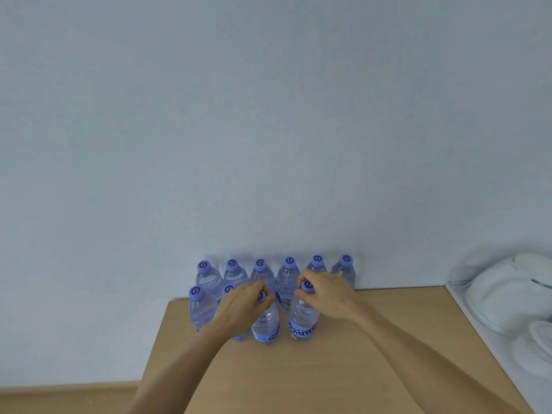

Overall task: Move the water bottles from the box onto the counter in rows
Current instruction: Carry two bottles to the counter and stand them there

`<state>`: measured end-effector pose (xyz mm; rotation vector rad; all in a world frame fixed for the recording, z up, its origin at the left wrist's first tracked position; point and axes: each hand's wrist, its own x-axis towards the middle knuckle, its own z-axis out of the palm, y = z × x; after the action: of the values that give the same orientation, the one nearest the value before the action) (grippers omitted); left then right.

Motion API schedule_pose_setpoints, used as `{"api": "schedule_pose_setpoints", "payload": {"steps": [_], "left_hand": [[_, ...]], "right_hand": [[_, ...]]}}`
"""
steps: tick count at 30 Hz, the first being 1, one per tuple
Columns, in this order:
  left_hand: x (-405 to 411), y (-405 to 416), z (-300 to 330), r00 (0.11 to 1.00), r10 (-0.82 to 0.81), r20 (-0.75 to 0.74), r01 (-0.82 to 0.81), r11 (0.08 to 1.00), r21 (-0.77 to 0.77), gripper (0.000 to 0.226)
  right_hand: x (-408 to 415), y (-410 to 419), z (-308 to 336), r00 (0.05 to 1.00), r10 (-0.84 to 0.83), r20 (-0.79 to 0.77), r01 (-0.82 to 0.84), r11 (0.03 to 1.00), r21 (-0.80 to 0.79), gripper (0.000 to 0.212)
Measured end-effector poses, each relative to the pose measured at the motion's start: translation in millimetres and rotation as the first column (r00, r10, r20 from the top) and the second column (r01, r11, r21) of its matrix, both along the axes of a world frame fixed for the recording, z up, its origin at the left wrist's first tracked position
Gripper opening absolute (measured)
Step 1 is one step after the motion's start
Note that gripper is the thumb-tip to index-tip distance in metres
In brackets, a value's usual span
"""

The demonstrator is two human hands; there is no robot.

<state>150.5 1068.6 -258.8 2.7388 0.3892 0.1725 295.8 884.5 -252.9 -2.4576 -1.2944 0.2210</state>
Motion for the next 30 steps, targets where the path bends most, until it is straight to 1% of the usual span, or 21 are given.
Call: {"api": "schedule_pose_setpoints", "payload": {"steps": [4, 8, 11, 14, 17, 19, 21, 23, 28, 30], "left_hand": [[12, 6, -1, 0.996, -0.063, -0.069, 0.069, 0.994, 0.088, 0.023], [20, 11, -2, 0.992, -0.084, -0.097, 0.093, 0.992, 0.084, 0.018], [23, 12, -4, 0.99, -0.099, -0.101, 0.109, 0.989, 0.104, 0.019], [25, 14, -4, 0.986, -0.106, -0.127, 0.12, 0.987, 0.109, 0.021], [24, 17, -4, 0.978, -0.132, -0.162, 0.153, 0.98, 0.124, 0.028], [24, 18, -5, 0.98, -0.133, -0.151, 0.151, 0.982, 0.112, 0.03], [25, 19, -7, 0.981, -0.132, -0.139, 0.146, 0.984, 0.098, 0.029], [26, 19, -8, 0.982, -0.132, -0.133, 0.145, 0.985, 0.095, 0.027], [24, 20, -9, 0.985, -0.115, -0.126, 0.125, 0.989, 0.079, 0.026], [24, 19, -6, 0.983, -0.106, -0.147, 0.12, 0.989, 0.091, 0.027]], "right_hand": [[2, 7, -7, 0.999, 0.053, 0.007, -0.053, 0.998, -0.013, 0.017], [1, 17, -11, 0.997, 0.082, 0.004, -0.082, 0.997, 0.0, 0.019], [-1, 23, -14, 0.993, 0.121, 0.003, -0.121, 0.993, 0.001, 0.021], [1, 25, -12, 0.99, 0.133, -0.047, -0.134, 0.991, -0.014, 0.023], [5, 23, -9, 0.982, 0.142, -0.121, -0.151, 0.986, -0.068, 0.025], [8, 23, -8, 0.976, 0.124, -0.18, -0.141, 0.987, -0.081, 0.025], [8, 25, -9, 0.971, 0.119, -0.208, -0.137, 0.988, -0.073, 0.033], [8, 27, -10, 0.971, 0.126, -0.205, -0.142, 0.987, -0.069, 0.038], [8, 25, -11, 0.971, 0.129, -0.203, -0.142, 0.989, -0.048, 0.038], [8, 24, -12, 0.969, 0.125, -0.214, -0.136, 0.99, -0.036, 0.037]]}}
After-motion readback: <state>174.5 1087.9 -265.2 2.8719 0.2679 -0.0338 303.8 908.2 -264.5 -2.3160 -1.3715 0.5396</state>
